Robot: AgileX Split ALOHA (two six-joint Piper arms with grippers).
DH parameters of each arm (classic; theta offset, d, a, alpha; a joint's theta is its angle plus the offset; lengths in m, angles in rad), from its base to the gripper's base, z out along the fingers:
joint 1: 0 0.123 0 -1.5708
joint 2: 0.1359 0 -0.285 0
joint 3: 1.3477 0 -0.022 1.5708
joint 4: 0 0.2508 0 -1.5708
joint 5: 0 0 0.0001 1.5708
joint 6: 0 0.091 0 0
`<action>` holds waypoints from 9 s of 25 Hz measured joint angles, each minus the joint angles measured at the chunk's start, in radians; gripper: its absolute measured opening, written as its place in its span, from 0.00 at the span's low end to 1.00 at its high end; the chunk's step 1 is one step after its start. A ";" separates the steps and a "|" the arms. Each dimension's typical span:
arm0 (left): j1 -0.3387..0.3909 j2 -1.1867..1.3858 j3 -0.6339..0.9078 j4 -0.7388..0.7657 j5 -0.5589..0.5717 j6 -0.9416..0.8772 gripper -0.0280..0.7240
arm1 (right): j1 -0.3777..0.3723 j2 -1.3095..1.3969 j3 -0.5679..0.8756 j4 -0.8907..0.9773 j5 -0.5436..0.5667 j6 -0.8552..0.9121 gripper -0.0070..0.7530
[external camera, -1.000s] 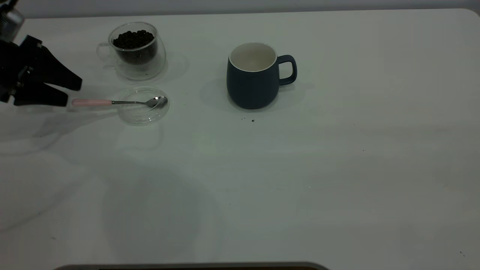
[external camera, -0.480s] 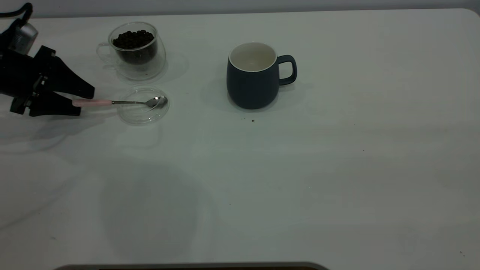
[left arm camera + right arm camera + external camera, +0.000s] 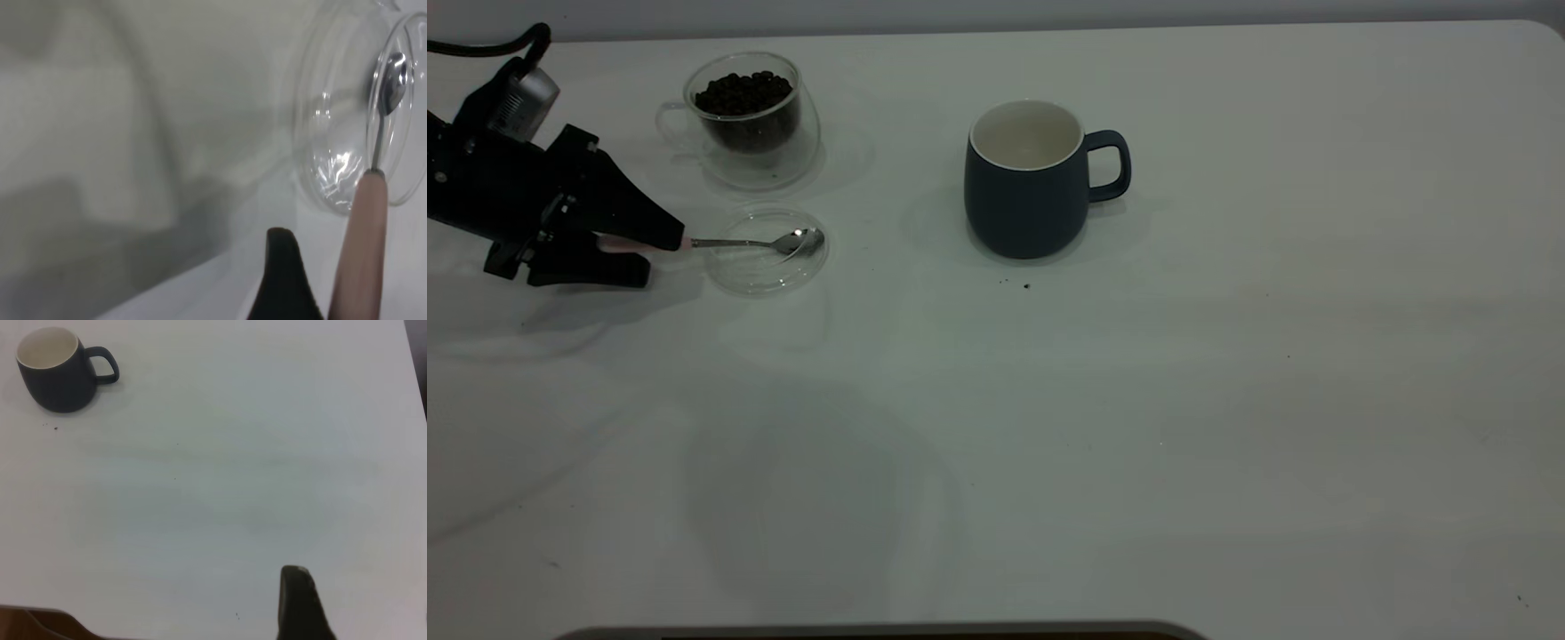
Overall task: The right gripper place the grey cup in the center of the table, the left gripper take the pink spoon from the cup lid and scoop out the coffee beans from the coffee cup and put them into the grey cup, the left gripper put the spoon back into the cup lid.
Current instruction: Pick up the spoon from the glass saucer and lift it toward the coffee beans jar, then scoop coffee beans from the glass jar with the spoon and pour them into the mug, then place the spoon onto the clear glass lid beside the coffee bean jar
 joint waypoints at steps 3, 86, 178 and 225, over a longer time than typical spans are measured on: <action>0.000 0.000 0.000 -0.001 -0.019 0.000 0.81 | 0.000 0.000 0.000 0.000 0.000 0.000 0.64; 0.063 -0.014 -0.330 0.097 0.221 -0.229 0.20 | 0.000 0.000 0.000 0.000 0.000 0.000 0.64; -0.314 0.021 -0.330 -0.104 0.346 -0.281 0.20 | 0.000 0.000 0.000 0.000 0.000 0.000 0.64; -0.181 -0.146 -0.330 0.057 0.373 0.134 0.20 | 0.000 0.000 0.000 0.000 0.000 0.000 0.64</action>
